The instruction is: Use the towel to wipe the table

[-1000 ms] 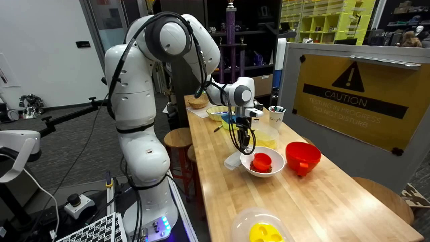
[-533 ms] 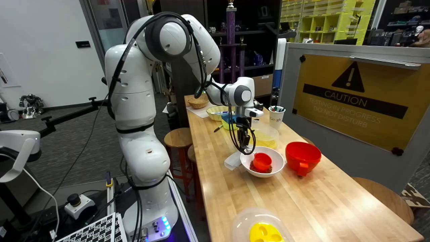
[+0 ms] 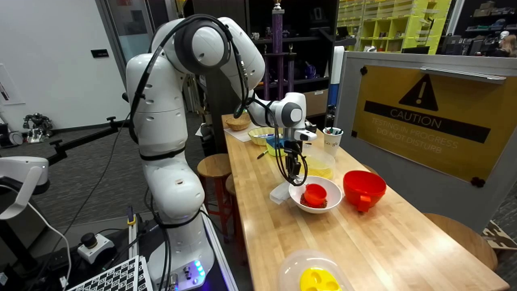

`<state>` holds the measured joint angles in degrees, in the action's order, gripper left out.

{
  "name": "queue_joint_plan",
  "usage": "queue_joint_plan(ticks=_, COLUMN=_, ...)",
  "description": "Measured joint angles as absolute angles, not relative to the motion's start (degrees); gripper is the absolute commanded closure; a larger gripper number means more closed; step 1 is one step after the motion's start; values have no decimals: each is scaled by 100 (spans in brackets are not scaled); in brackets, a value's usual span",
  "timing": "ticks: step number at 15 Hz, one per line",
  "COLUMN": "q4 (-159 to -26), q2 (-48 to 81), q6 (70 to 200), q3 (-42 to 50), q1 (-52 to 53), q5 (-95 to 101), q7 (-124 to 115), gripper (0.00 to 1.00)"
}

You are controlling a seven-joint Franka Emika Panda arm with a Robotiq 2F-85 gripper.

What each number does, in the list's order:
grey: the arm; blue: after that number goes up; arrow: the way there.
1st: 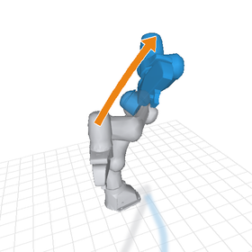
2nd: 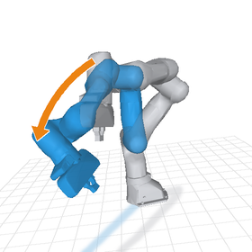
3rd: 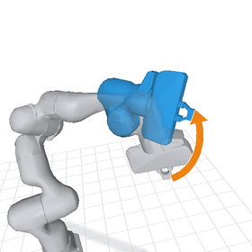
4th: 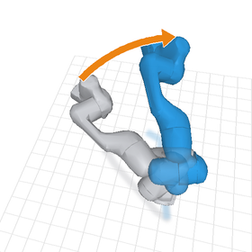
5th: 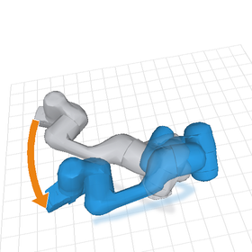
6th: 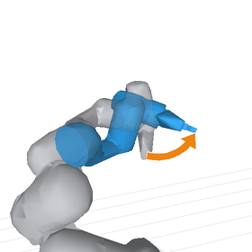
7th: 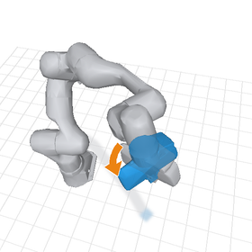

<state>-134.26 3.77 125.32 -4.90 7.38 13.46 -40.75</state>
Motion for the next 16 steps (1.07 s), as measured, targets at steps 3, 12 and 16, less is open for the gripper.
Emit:
queue_joint_plan(ticks=3, q4=-13423, q2=371, q6=12562, q3=-489, q1=738, q5=1348, q7=-4069, gripper=18)
queue_joint_plan(ticks=12, q4=-13441, q2=305, q6=12667, q3=-489, q1=738, q5=1348, q7=-4062, gripper=0)
queue_joint_plan(ticks=16, q4=-13486, q2=189, q6=12673, q3=-496, q1=739, q5=1348, q7=-3960, gripper=0)
